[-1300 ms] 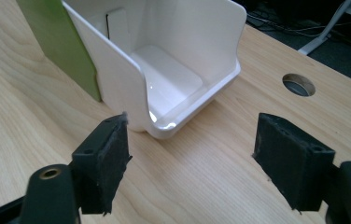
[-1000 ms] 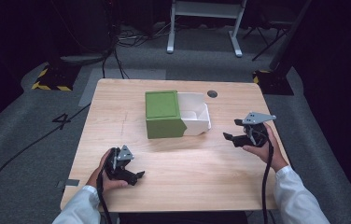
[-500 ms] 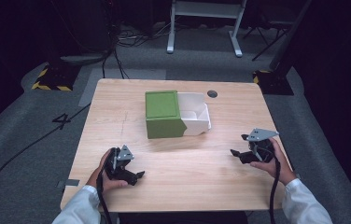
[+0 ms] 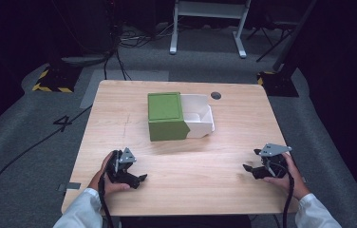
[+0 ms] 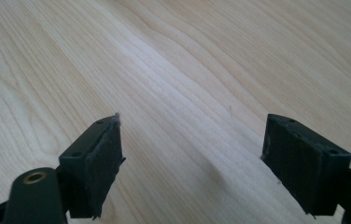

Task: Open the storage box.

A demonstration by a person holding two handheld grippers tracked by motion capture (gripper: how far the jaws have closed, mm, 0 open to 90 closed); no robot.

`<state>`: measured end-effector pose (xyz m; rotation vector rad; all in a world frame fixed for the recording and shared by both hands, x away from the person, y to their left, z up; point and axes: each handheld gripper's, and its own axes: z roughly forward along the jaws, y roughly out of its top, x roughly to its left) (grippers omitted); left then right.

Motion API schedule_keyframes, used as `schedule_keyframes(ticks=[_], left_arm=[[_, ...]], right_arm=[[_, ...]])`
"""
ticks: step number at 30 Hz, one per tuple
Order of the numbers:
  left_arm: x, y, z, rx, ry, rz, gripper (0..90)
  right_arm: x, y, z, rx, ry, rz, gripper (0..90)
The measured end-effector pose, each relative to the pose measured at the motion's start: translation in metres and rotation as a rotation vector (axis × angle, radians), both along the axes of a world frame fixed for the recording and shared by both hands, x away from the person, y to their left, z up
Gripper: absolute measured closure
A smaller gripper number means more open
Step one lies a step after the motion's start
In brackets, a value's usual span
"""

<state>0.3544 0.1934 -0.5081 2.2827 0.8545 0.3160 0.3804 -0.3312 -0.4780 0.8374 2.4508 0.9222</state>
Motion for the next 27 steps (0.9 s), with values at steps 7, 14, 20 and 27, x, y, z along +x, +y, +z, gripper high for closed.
schedule_keyframes(ticks=[7,14,20,27], left_arm=[[0.001,0.000,0.000,-0.001,0.001,0.000,0.2],[0.001,0.000,0.000,0.000,0.001,0.000,0.2],[0.000,0.000,0.000,-0.001,0.001,0.000,0.2],[0.000,0.000,0.000,0.000,0.000,0.007,0.2]], right_arm=[[-0.009,-0.022,-0.012,0.064,0.034,-0.047,20.8],[-0.020,-0.045,-0.027,0.133,0.059,-0.109,20.7],[-0.026,-0.049,-0.029,0.143,0.041,-0.141,20.3],[-0.026,-0.049,-0.029,0.144,0.042,-0.142,20.3]])
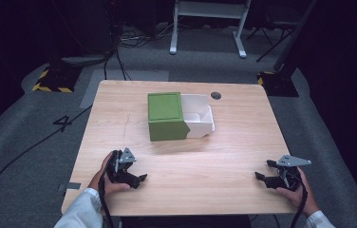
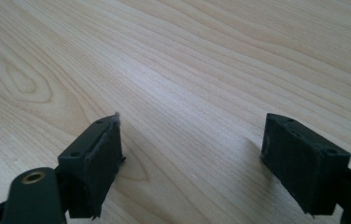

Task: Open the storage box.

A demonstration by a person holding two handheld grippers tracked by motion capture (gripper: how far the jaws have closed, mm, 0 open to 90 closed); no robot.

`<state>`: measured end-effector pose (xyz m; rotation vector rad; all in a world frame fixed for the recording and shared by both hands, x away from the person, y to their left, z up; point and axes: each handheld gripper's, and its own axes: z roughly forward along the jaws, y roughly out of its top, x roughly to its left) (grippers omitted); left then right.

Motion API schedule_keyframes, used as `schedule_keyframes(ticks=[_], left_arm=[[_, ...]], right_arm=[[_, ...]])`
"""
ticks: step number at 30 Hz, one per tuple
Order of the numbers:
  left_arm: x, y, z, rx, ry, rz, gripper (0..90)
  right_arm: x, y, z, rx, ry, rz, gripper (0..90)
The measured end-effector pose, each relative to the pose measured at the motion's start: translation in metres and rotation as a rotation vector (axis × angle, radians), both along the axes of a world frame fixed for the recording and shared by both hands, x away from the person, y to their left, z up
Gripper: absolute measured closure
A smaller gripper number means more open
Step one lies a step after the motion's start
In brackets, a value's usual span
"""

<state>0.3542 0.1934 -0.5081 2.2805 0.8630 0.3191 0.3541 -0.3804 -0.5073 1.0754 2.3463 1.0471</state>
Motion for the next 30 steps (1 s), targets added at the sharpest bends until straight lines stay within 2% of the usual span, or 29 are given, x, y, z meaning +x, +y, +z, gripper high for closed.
schedule_keyframes(ticks=[8,30], left_arm=[[-0.0019,0.0006,0.0000,0.001,-0.001,0.012,0.5],[-0.0008,0.0011,-0.0001,-0.004,0.002,0.004,0.2]], right_arm=[[0.0000,-0.0001,0.0000,0.001,0.000,0.000,20.4],[0.0004,-0.0005,0.0000,0.008,0.002,-0.001,21.0]])
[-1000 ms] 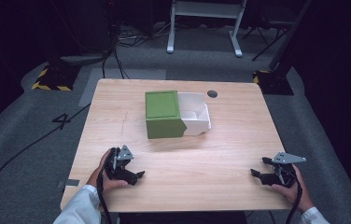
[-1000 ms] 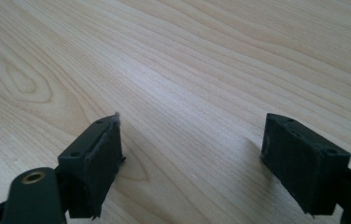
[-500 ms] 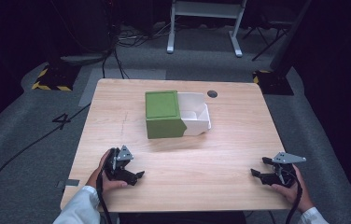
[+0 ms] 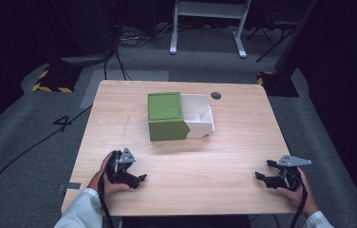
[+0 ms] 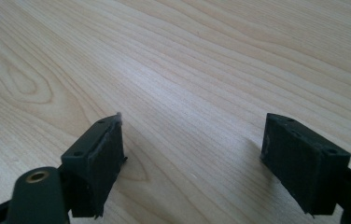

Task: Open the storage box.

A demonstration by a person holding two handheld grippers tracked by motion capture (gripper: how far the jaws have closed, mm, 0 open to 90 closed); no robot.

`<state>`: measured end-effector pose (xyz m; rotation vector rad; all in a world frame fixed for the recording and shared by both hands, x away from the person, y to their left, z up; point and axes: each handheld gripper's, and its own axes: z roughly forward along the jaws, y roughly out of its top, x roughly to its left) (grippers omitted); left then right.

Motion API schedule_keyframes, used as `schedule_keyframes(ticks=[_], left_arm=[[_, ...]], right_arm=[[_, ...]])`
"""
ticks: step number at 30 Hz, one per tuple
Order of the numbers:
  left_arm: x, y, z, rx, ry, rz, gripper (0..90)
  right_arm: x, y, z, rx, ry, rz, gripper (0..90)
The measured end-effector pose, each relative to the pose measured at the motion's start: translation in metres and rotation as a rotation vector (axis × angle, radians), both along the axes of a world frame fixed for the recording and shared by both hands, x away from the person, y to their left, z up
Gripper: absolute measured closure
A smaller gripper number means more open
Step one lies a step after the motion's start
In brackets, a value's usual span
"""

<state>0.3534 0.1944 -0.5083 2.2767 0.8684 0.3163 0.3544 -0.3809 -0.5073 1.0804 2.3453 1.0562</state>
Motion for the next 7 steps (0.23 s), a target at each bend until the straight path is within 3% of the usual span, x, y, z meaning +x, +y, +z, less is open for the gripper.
schedule_keyframes(ticks=[7], left_arm=[[0.0002,0.0001,0.0000,0.000,-0.001,-0.002,0.2]], right_arm=[[0.0000,0.0000,0.0000,0.000,0.000,0.000,21.1]])
